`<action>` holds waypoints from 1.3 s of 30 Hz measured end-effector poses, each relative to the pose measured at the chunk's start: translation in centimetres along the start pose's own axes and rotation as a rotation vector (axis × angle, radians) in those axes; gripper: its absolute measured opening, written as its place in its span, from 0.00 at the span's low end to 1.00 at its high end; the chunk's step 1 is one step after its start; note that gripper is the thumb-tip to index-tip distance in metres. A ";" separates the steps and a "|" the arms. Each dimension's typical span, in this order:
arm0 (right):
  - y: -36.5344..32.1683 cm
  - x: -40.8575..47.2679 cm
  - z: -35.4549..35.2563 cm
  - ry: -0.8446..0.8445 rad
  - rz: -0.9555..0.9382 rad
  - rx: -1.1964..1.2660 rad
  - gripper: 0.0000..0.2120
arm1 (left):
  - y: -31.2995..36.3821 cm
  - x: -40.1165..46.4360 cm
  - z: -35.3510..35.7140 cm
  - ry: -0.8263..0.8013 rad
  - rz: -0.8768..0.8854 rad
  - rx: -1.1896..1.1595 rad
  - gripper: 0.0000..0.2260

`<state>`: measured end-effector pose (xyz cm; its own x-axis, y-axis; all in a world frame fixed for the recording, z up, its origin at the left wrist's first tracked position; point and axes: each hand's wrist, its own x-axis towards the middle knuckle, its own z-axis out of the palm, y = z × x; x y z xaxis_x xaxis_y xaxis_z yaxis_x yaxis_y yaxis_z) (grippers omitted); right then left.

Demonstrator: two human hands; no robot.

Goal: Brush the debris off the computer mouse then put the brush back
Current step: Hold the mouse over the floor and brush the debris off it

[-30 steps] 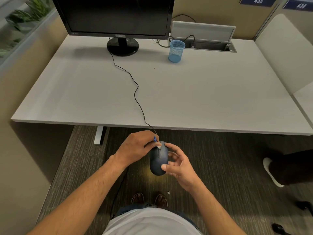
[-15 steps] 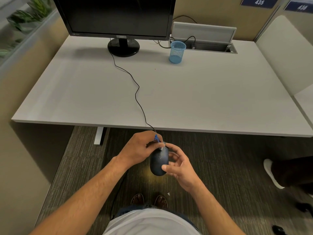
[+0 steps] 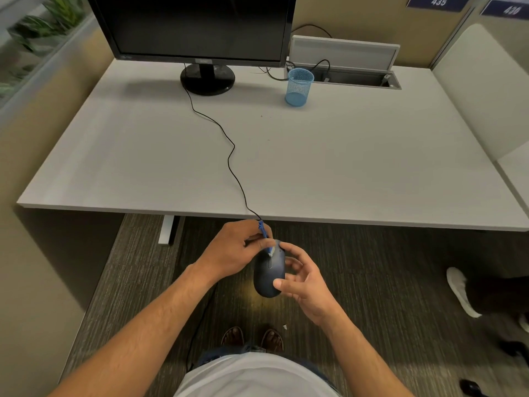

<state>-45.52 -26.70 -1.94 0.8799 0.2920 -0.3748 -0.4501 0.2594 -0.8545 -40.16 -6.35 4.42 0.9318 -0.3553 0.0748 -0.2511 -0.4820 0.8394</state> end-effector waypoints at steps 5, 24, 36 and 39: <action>0.1 0.0 0.0 0.011 -0.007 0.008 0.37 | -0.1 0.5 0.0 0.016 -0.005 0.055 0.05; -0.2 0.0 -0.4 -0.002 -0.013 0.013 0.38 | 0.2 0.1 0.2 0.023 -0.029 0.056 0.06; -0.3 0.0 -0.4 0.013 -0.013 -0.005 0.37 | 1.0 -0.9 0.0 -0.057 -0.012 0.021 0.06; -0.4 -0.1 -0.5 0.015 -0.011 -0.002 0.37 | 1.1 -1.3 0.4 -0.130 -0.002 0.052 0.07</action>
<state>-45.36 -27.27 -1.71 0.8872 0.2752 -0.3704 -0.4398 0.2609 -0.8594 -41.70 -6.71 5.04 0.8910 -0.4540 0.0000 -0.2661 -0.5224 0.8101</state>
